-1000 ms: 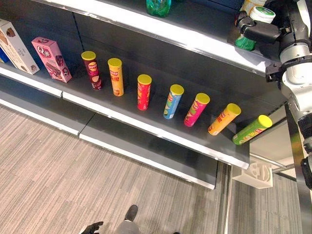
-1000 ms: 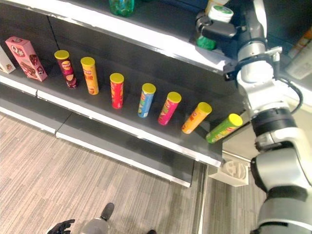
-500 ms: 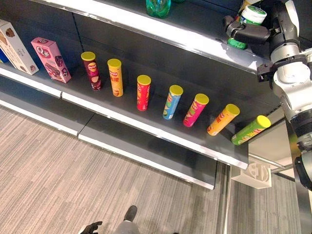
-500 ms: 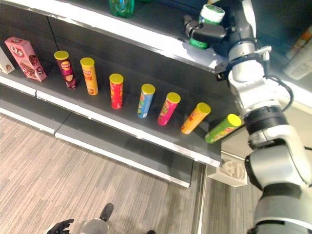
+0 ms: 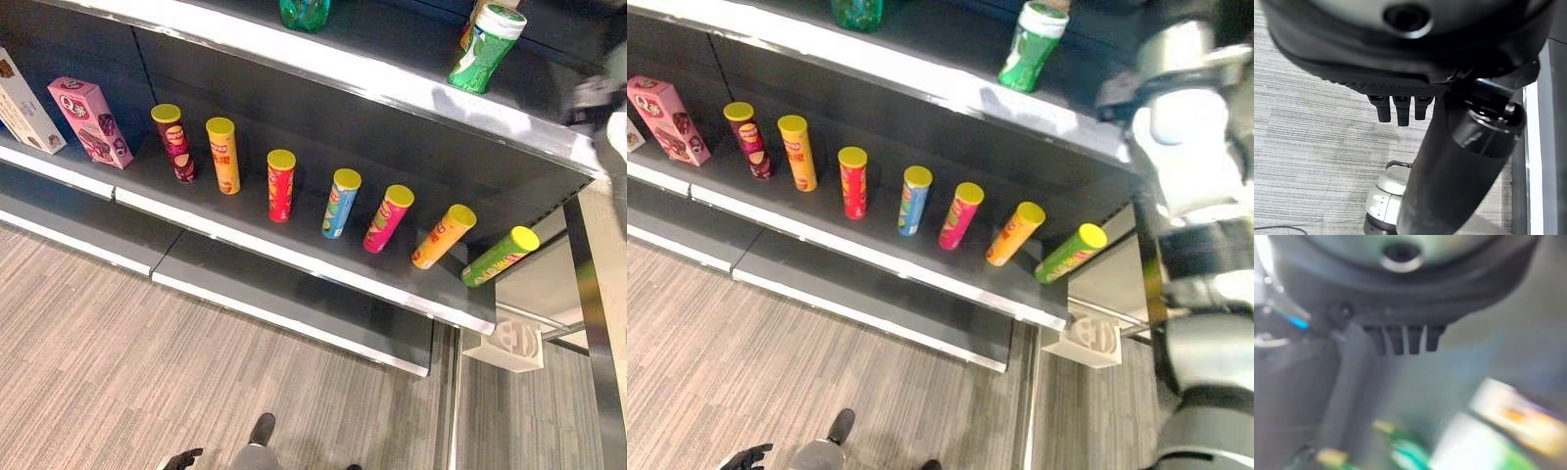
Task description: Put the goods on the table back onto the shelves and tidy them up.
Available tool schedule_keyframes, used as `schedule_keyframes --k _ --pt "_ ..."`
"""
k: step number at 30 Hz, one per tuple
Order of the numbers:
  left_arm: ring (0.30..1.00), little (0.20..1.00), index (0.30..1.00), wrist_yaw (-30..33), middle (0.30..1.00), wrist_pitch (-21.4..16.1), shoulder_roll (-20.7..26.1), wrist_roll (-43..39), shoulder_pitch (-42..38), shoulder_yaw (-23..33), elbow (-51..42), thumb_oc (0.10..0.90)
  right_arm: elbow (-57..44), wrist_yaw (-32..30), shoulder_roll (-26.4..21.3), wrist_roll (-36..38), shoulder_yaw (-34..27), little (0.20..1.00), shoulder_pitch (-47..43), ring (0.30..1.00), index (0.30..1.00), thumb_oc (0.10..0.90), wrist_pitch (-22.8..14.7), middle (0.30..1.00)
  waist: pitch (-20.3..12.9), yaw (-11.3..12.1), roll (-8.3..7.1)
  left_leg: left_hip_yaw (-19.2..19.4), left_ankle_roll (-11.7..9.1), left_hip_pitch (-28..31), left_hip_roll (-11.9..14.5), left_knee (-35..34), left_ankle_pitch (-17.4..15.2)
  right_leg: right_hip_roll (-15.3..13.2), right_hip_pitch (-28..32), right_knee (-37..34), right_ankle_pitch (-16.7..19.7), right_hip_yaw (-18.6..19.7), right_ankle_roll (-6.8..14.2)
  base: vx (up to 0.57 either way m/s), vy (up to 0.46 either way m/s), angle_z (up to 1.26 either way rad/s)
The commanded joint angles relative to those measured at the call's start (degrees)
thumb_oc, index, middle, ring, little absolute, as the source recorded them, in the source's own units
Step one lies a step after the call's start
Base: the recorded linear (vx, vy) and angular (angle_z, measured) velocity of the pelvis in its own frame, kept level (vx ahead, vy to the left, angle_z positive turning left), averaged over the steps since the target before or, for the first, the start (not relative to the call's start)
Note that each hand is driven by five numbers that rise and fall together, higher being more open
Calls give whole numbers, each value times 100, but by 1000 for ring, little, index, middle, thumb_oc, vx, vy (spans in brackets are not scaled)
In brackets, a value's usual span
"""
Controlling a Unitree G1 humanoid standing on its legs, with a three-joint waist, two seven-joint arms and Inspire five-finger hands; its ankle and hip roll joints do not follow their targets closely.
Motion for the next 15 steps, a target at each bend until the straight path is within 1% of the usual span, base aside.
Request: schedule_keyframes --k 1,2,3,4,5,6,7,8,9,10,11,12,13,15 --pt "900 900 900 116 900 -72 155 97 -18 -192 193 800 -571 -385 -372 126 -738 900 164 900 900 800 -763 900 -484 39 33 442 -114 370 300 9 -803 -313 146 75 45 -186 442 -9 4 -12" --pt "900 900 900 95 900 -70 108 117 -17 -168 164 800 -1134 -133 -128 430 -1206 900 792 900 900 800 -927 900 -505 -41 70 507 -108 401 311 9 -821 -304 130 72 41 -134 438 -15 5 -17" --pt "900 900 900 62 900 -77 87 131 -14 -138 124 800 -1501 76 -8 549 -1382 900 1186 900 900 800 -927 900 -513 -85 87 554 -109 420 321 9 -829 -302 120 69 44 -99 437 -37 12 -30" --pt "900 900 900 10 900 -90 7 156 -43 -91 53 800 -2003 564 317 902 -1557 900 1842 900 900 800 -913 900 -507 -200 152 636 -110 455 342 9 -830 -308 96 66 54 -47 432 -36 5 -32" --pt "900 900 900 -36 900 -102 9 167 -41 -86 -1 800 -2313 959 428 1085 -1629 900 2290 900 900 800 -841 900 -518 -223 144 685 -118 471 358 9 -831 -305 86 63 59 -26 432 -42 -11 -49" --pt "900 900 900 -216 900 -164 -12 169 -27 33 -226 800 -2848 1749 492 1498 -1830 900 3261 900 900 800 -587 900 -530 -324 181 763 -139 497 387 9 -843 -305 64 52 52 18 438 -18 -19 -37" --pt "900 900 900 -221 900 -158 24 170 -10 -3 -242 800 -2912 1775 513 1514 -1940 900 3394 900 900 800 -564 900 -549 -281 161 765 -142 496 392 9 -847 -300 63 51 51 19 437 -26 -32 -44" --pt "900 900 900 -287 900 -170 11 184 -34 54 -308 800 -3041 2085 672 1758 -1968 900 3774 900 900 800 -495 900 -523 -348 197 800 -146 501 400 9 -840 -300 42 55 57 48 437 -37 -36 -22" --pt "900 900 900 -360 900 -179 71 233 -88 109 -397 800 -3350 2501 1201 1979 -2113 900 4663 900 900 800 -303 900 -511 -432 243 881 -155 514 425 9 -833 -303 9 54 62 110 427 -49 -42 -27" --pt "900 900 900 -384 900 -198 81 205 -133 129 -412 800 -3454 2671 1508 2078 -1997 900 4967 900 900 800 -209 900 -505 -491 286 922 -148 534 424 9 -833 -305 -10 54 72 156 422 -42 -33 -12" --pt "900 900 900 -478 900 -234 104 202 -163 223 -592 800 -3536 2974 1699 1926 -1871 900 5607 900 900 800 59 900 -499 -639 370 1026 -145 554 432 9 -829 -312 -56 50 77 242 414 -17 -13 -24" --pt "900 900 900 -481 900 -229 110 202 -150 216 -602 800 -3556 2973 1707 1921 -1883 900 5635 900 900 800 69 900 -511 -626 369 1032 -146 554 436 9 -832 -308 -60 50 77 248 413 -14 -12 -28" --pt "900 900 900 -563 900 -258 131 162 -130 266 -738 800 -3529 3209 1727 1887 -1804 900 5975 900 900 800 242 900 -506 -706 410 1066 -148 565 438 9 -829 -315 -84 53 83 294 410 -8 -4 -39" --pt "900 900 900 -663 900 -301 115 222 -135 231 -829 800 -3404 3601 1918 2017 -1583 900 6517 900 900 800 505 900 -544 -843 469 1173 -144 607 437 9 -847 -323 -102 45 106 389 406 6 9 -39"
